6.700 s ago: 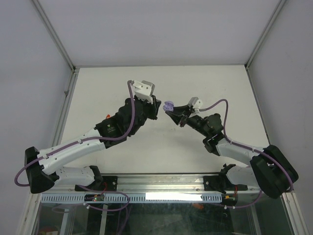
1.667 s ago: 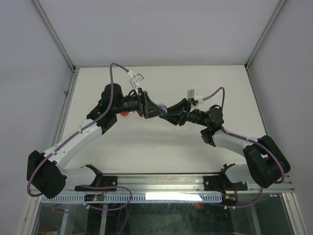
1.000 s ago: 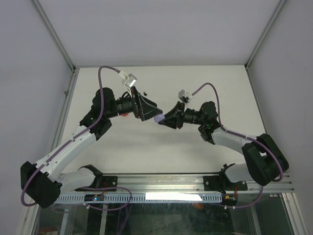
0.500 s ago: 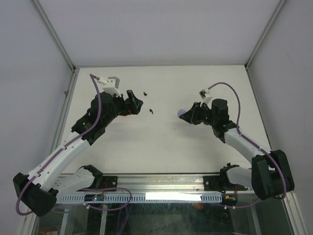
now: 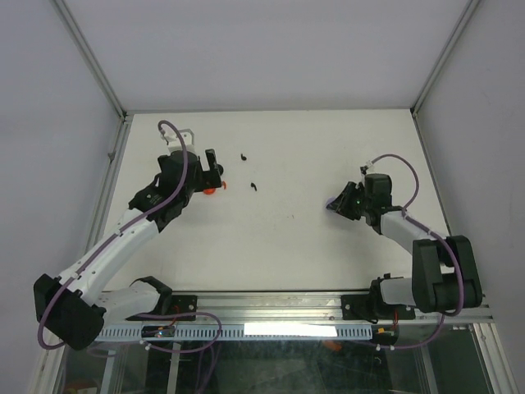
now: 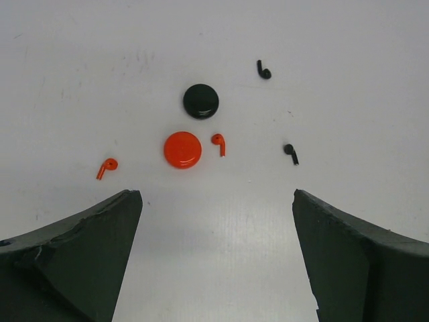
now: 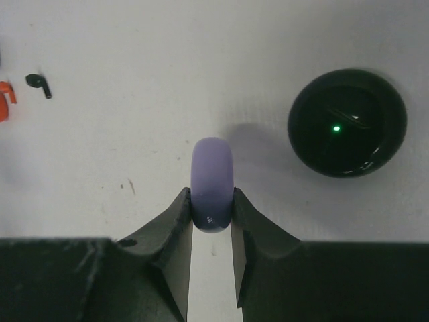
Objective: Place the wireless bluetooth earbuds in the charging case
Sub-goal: Place the charging case at the center of the board, then pick up the charging case at the center of the board.
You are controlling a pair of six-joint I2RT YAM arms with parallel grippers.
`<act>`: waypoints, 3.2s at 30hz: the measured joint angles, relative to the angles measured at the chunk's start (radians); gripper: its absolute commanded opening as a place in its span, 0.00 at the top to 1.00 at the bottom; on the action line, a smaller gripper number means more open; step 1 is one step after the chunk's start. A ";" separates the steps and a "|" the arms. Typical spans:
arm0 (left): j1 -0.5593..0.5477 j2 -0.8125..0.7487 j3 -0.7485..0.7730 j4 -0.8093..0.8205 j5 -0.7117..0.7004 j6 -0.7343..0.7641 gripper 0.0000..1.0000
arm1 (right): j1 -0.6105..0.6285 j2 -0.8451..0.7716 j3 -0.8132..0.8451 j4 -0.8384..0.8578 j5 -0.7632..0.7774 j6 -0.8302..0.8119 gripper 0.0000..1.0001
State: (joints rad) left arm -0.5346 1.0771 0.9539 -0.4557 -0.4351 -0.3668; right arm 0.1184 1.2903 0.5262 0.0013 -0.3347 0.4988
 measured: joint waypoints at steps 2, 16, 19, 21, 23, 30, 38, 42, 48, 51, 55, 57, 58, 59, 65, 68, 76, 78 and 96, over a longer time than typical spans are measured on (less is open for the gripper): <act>0.025 0.028 0.001 -0.001 -0.005 -0.009 0.01 | -0.005 0.046 0.002 0.001 0.014 0.006 0.85; 0.152 0.295 0.032 -0.054 0.051 -0.093 0.01 | -0.027 0.102 0.050 -0.045 0.093 0.019 0.42; 0.163 0.352 0.075 -0.082 0.072 -0.090 0.01 | -0.027 0.052 0.050 -0.106 0.123 0.008 0.36; 0.163 0.393 0.107 -0.093 0.089 -0.082 0.01 | -0.027 0.010 0.050 -0.145 0.137 -0.003 0.29; 0.164 0.438 0.141 -0.110 0.110 -0.067 0.01 | -0.027 -0.035 0.050 -0.171 0.140 -0.017 0.21; 0.175 0.576 0.224 -0.163 0.151 -0.060 0.15 | -0.027 -0.235 0.049 -0.200 0.140 -0.092 0.01; 0.203 0.749 0.317 -0.207 0.147 -0.068 0.22 | -0.027 -0.348 0.045 -0.199 0.124 -0.139 0.01; 0.209 0.799 0.350 -0.210 0.145 -0.073 0.22 | -0.027 -0.383 0.021 -0.178 0.123 -0.135 0.01; 0.209 0.850 0.383 -0.210 0.143 -0.092 0.28 | -0.027 -0.439 -0.015 -0.144 0.124 -0.130 0.01; 0.209 0.871 0.391 -0.207 0.146 -0.099 0.36 | -0.027 -0.450 -0.018 -0.138 0.121 -0.127 0.01; 0.209 0.882 0.402 -0.197 0.146 -0.108 0.52 | -0.027 -0.461 -0.027 -0.122 0.113 -0.122 0.01; 0.209 0.882 0.402 -0.197 0.145 -0.116 0.55 | -0.027 -0.461 -0.030 -0.117 0.103 -0.122 0.01; 0.209 0.882 0.401 -0.197 0.145 -0.114 0.56 | -0.027 -0.461 -0.030 -0.116 0.095 -0.122 0.01; 0.209 0.881 0.401 -0.197 0.145 -0.113 0.58 | -0.027 -0.461 -0.030 -0.114 0.086 -0.122 0.01; 0.209 0.836 0.342 -0.190 0.150 -0.103 0.67 | -0.027 -0.454 -0.030 -0.090 0.003 -0.124 0.01; 0.206 0.784 0.295 -0.198 0.154 -0.082 0.68 | -0.019 -0.421 -0.016 -0.084 -0.072 -0.132 0.01; 0.085 0.585 0.242 -0.175 0.148 0.025 0.70 | 0.082 -0.319 0.082 -0.080 -0.167 -0.158 0.01; 0.026 0.535 0.237 -0.154 0.143 0.071 0.71 | 0.101 -0.296 0.108 -0.076 -0.176 -0.157 0.01; -0.322 0.264 0.108 0.068 0.097 0.579 0.75 | 0.148 -0.174 0.262 0.006 -0.389 -0.169 0.01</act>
State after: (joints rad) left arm -0.8566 1.3411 1.0622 -0.3878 -0.3382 0.2119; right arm 0.2665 1.1168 0.7879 0.0074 -0.7242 0.3294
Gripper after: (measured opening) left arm 0.503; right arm 0.991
